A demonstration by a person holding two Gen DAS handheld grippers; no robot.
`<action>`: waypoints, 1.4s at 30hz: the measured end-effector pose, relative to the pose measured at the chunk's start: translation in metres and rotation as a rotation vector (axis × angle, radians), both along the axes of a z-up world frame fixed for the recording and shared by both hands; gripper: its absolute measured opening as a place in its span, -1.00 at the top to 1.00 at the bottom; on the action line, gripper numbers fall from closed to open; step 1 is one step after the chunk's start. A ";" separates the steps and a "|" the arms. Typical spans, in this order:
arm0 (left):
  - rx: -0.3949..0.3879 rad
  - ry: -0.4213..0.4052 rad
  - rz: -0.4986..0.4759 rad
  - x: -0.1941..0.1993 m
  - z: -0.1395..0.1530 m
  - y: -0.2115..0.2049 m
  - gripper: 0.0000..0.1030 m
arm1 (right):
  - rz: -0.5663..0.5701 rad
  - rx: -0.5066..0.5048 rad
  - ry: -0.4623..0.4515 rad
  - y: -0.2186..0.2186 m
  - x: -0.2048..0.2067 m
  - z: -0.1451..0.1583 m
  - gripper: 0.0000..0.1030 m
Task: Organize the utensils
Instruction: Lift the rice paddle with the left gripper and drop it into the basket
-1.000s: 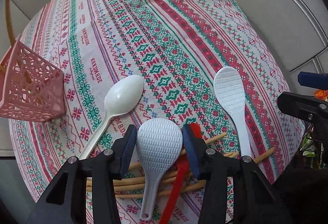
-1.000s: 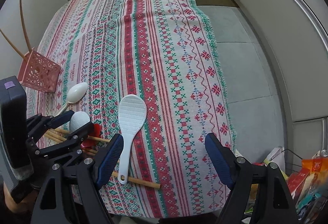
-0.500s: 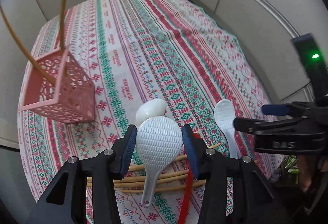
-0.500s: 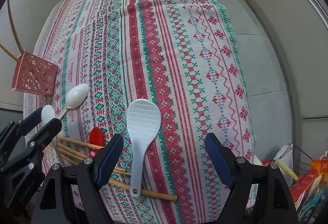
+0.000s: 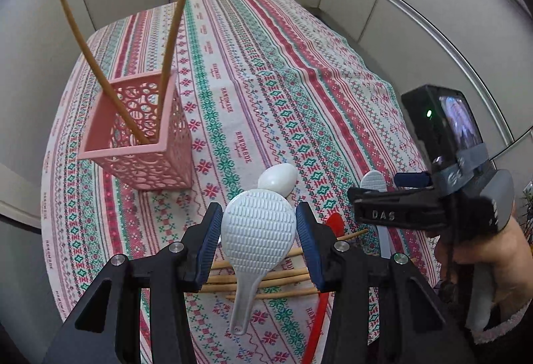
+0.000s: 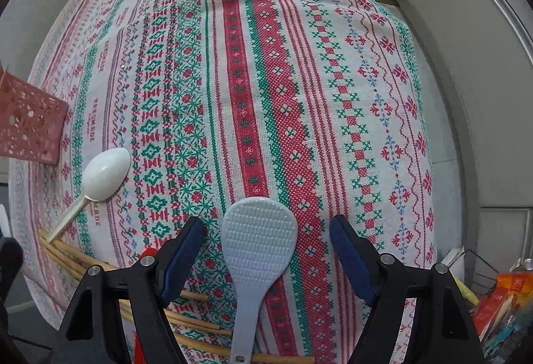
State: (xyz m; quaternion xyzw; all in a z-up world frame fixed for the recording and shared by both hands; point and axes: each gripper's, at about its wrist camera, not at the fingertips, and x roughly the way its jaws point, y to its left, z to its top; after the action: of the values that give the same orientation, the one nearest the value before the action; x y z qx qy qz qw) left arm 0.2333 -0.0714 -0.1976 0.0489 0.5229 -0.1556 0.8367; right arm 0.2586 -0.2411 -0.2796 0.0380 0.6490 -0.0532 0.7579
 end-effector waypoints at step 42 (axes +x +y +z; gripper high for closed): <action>-0.294 -0.607 0.222 0.044 0.095 0.087 0.07 | -0.010 0.221 -0.469 -0.007 -0.026 0.140 0.11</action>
State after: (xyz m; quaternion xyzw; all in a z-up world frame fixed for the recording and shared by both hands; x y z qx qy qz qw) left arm 0.2777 0.0158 -0.1021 -0.0852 0.2244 -0.1159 0.9638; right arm 0.2326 -0.2483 -0.1395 0.1352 0.4572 0.0245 0.8787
